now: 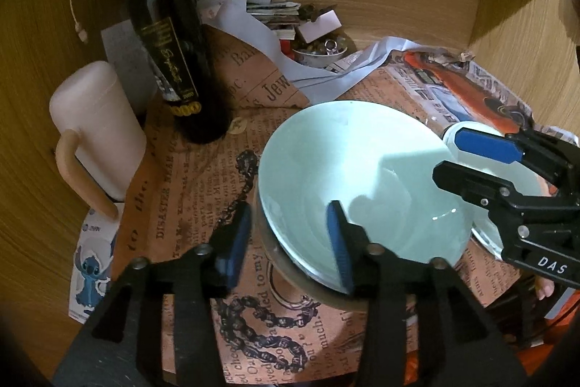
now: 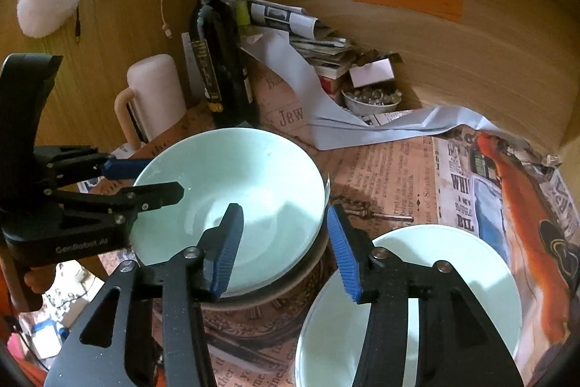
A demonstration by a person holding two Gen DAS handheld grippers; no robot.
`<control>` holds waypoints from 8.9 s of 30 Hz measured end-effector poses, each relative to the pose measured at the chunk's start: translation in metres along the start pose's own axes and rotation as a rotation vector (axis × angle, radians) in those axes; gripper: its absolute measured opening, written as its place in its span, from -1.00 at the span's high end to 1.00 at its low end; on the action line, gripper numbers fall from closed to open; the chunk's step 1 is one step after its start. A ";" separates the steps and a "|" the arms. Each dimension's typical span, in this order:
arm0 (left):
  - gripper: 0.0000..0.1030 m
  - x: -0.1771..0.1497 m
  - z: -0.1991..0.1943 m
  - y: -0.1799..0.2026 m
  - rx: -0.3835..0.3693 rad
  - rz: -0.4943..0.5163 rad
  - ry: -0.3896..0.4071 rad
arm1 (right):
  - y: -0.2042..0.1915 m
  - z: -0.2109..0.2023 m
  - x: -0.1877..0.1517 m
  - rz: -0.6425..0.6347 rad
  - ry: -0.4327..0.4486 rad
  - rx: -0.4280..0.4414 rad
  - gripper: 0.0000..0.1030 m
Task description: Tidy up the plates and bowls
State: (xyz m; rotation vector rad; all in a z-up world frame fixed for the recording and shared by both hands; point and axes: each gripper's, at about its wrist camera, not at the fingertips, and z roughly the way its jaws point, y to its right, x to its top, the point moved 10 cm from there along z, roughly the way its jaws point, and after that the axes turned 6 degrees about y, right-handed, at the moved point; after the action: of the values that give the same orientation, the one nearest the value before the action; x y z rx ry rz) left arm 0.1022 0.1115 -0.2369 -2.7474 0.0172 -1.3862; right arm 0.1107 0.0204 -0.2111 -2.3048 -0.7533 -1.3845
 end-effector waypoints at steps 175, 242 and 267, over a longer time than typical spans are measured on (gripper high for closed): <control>0.10 0.033 0.027 0.168 -0.294 0.073 0.057 | 0.151 -0.087 -0.054 0.443 0.045 -0.176 0.15; -0.98 0.068 -0.159 0.124 -0.099 0.020 0.683 | 0.080 -0.226 0.026 0.152 0.536 -0.224 -1.00; -0.99 0.070 -0.150 0.127 -0.104 0.010 0.669 | 0.083 -0.219 0.028 0.154 0.527 -0.219 -1.00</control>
State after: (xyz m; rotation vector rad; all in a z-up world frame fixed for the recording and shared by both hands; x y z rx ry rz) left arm 0.0255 -0.0257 -0.0995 -2.2053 0.1364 -2.2745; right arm 0.0179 -0.1577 -0.0871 -1.9447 -0.2661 -1.9550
